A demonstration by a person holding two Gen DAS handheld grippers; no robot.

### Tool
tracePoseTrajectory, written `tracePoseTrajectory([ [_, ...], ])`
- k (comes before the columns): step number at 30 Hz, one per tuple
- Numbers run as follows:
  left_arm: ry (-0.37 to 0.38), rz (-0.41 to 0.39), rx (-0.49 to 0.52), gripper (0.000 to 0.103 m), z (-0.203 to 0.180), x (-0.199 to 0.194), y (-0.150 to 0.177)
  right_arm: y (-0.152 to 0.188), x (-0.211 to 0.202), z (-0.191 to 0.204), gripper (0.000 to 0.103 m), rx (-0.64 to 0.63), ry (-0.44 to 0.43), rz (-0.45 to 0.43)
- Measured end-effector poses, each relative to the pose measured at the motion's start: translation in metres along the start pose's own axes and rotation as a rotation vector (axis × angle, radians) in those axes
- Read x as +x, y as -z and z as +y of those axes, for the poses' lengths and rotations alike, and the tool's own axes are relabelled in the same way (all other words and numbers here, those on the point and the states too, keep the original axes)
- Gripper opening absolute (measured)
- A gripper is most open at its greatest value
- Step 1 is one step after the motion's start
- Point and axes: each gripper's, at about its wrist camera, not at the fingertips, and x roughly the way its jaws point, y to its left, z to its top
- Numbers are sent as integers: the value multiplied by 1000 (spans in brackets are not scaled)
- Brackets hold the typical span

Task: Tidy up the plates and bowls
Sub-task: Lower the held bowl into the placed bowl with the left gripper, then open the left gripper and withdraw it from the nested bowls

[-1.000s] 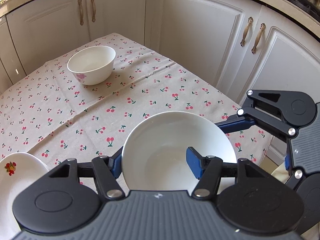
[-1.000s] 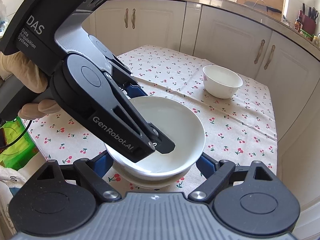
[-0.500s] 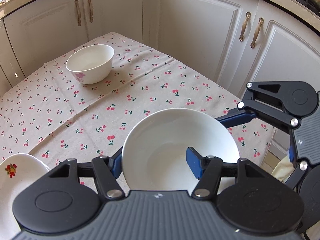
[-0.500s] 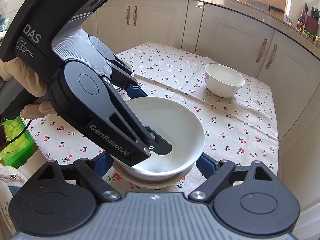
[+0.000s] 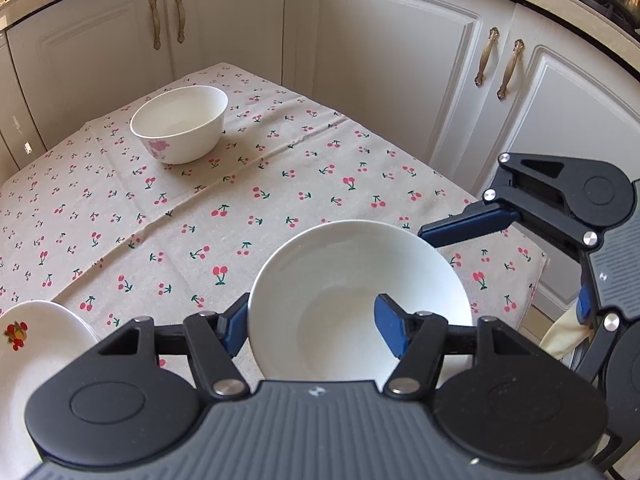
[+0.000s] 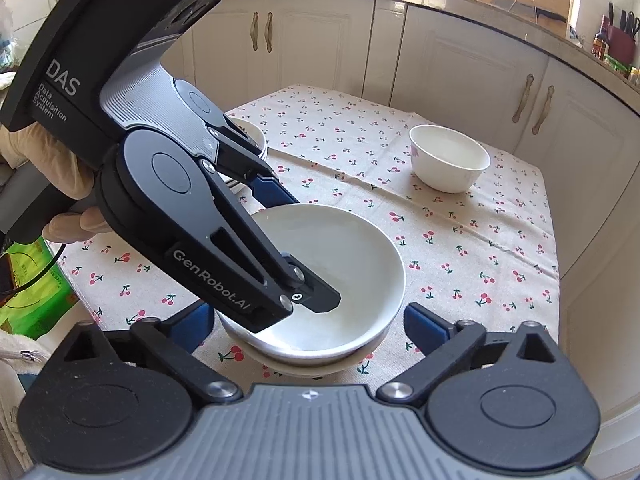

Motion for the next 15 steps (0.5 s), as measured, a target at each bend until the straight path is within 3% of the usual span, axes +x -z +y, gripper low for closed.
tracePoseTrajectory([
  [7,-15,-37,2,74,-1,-17,1,-3,-8,3,103,0,2,-25],
  [10,-22,-56,0,83,-3,-26,4,-2,-11,6,103,-4,3,-31],
  [15,-19,-82,-8,87,-6,-39,11,0,-19,9,103,0,11,-43],
])
